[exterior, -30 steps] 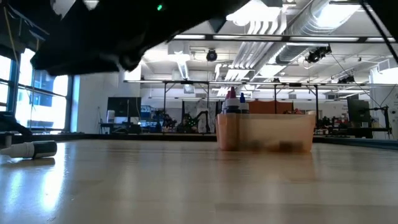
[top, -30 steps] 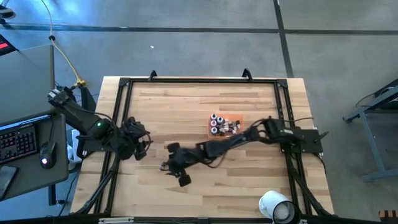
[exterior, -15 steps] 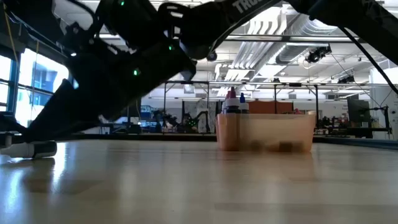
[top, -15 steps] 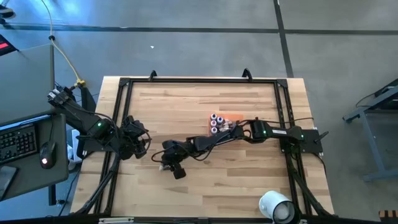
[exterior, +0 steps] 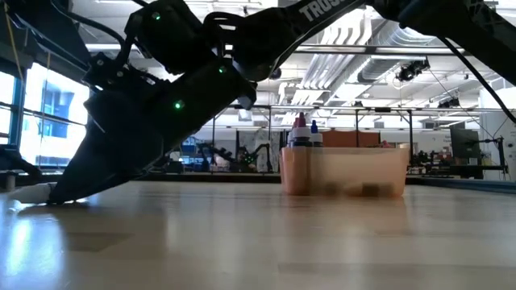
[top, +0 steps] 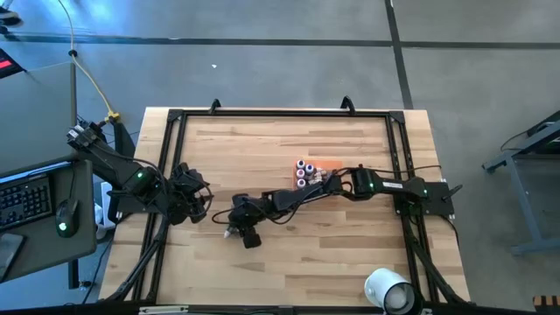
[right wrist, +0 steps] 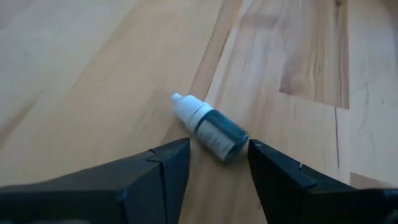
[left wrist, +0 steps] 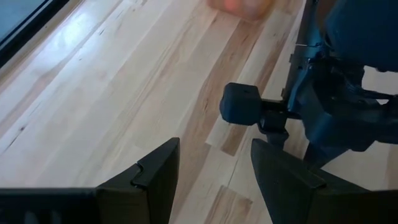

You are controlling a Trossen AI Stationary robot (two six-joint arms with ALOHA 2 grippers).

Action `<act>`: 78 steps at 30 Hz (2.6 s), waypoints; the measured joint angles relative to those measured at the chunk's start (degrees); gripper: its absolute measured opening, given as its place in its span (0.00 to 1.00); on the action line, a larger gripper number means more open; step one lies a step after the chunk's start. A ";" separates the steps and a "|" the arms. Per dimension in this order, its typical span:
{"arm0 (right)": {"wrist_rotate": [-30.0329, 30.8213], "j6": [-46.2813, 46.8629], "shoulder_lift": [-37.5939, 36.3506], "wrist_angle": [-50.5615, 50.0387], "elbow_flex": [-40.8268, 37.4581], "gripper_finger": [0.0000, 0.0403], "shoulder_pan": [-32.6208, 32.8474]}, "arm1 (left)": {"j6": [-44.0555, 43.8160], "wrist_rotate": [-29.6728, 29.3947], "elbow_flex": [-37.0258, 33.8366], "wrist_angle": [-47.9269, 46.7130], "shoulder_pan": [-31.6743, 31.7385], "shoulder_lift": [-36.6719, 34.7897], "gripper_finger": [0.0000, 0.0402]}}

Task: Pick & Place food coloring
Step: Put the small green food coloring bottle into the orange bin

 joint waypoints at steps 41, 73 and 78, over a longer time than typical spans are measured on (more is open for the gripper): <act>2.06 -4.08 -0.09 3.49 -0.02 0.42 1.97 | 0.04 1.46 0.04 0.52 0.00 0.02 0.49; 17.23 16.02 -0.03 6.53 -0.04 0.31 4.73 | 0.04 1.79 0.04 0.88 0.00 0.02 0.49; 21.00 18.23 -0.03 6.86 -0.04 0.31 5.26 | 0.04 1.88 0.04 0.96 0.00 0.02 0.49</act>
